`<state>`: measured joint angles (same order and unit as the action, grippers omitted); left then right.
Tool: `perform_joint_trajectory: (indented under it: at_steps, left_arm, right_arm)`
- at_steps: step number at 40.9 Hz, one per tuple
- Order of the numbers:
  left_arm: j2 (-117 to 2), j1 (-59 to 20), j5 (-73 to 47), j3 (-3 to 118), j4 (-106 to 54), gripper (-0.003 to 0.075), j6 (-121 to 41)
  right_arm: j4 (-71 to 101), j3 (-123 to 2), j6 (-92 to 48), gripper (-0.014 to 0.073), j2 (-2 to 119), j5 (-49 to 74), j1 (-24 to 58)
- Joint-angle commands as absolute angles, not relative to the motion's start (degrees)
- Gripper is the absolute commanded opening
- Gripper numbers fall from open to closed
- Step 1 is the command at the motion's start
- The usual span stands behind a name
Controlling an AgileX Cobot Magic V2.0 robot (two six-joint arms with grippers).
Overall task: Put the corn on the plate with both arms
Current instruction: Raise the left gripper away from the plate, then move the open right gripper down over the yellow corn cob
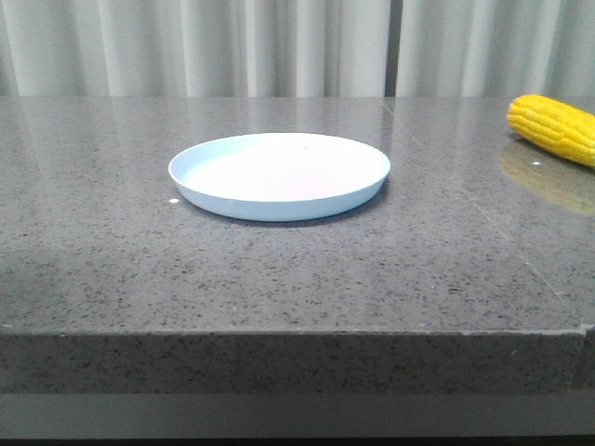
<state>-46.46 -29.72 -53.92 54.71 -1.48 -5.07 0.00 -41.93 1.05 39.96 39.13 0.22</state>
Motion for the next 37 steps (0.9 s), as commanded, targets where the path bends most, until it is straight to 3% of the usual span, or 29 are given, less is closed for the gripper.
perform_joint_trajectory:
  at_steps: [1, 16, 21, 37]
  left_arm:
    - [-43.7, -30.0, -49.8, 55.2, -1.8, 0.0439, -4.3]
    - [-42.9, -30.0, -50.0, 55.2, -1.8, 0.0439, -4.3]
    - [-42.9, -30.0, -50.0, 55.2, -1.8, 0.0439, -4.3]
    - [-42.9, -30.0, -50.0, 55.2, -1.8, 0.0439, -4.3]
  right_arm:
    - [-0.6, -43.7, 0.5, 0.051, 40.1, 35.1, 0.0]
    - [-1.3, -48.5, 0.5, 0.0539, 44.3, 37.6, 0.0]
    - [-1.3, -54.3, 0.5, 0.0664, 51.0, 43.3, 0.0]
    - [-2.3, -71.7, 0.5, 0.0653, 75.3, 50.6, 0.0]
